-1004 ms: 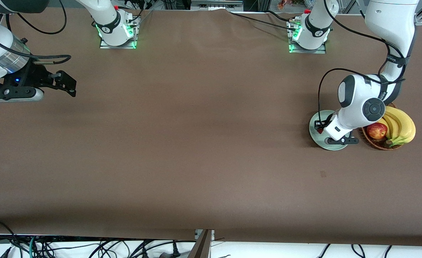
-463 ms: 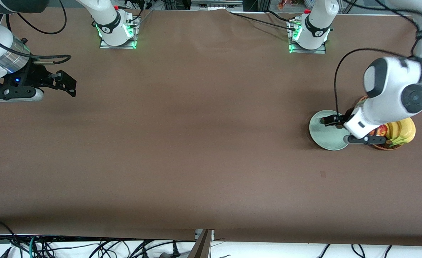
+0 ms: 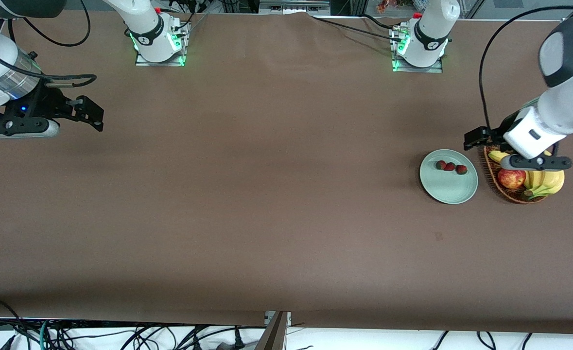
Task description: Collect all strawberries into plate
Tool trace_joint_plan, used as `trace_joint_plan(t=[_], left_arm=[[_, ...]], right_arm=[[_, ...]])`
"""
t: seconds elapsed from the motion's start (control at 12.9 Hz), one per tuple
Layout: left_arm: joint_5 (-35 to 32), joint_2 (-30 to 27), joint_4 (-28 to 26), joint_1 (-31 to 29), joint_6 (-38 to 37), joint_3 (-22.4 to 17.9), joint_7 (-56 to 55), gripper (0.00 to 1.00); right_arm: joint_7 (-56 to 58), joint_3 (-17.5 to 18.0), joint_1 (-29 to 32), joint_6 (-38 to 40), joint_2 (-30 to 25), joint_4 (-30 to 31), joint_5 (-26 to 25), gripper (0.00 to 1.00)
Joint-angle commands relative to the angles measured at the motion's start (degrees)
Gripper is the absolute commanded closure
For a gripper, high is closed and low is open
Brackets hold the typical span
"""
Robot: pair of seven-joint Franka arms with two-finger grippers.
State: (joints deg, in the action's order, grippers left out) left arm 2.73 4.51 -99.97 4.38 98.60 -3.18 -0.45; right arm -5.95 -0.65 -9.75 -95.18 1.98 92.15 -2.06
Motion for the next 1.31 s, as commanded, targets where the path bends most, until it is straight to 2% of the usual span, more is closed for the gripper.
trace_joint_plan(t=[0.0,0.31,0.54,1.24], left_arm=[[1.6,1.0,5.4,-0.7,-4.6,-0.1,1.0,0.0],[0.9,0.5,6.6,-0.8,-9.6,0.5,1.8,0.0],[-1.0,-0.3,6.4,-0.7,-9.7,0.6,1.9,0.0],[-0.2,-1.1,6.7,-1.7,-10.1,1.2,4.0,0.0]], right_arm=[[0.6,0.3,0.5,1.0,0.5,-1.4,1.0,0.0],[0.6,0.3,0.5,1.0,0.5,-1.4,1.0,0.0],[0.6,0.3,0.5,1.0,0.5,-1.4,1.0,0.0],[0.5,0.3,0.5,1.0,0.5,-1.4,1.0,0.0]])
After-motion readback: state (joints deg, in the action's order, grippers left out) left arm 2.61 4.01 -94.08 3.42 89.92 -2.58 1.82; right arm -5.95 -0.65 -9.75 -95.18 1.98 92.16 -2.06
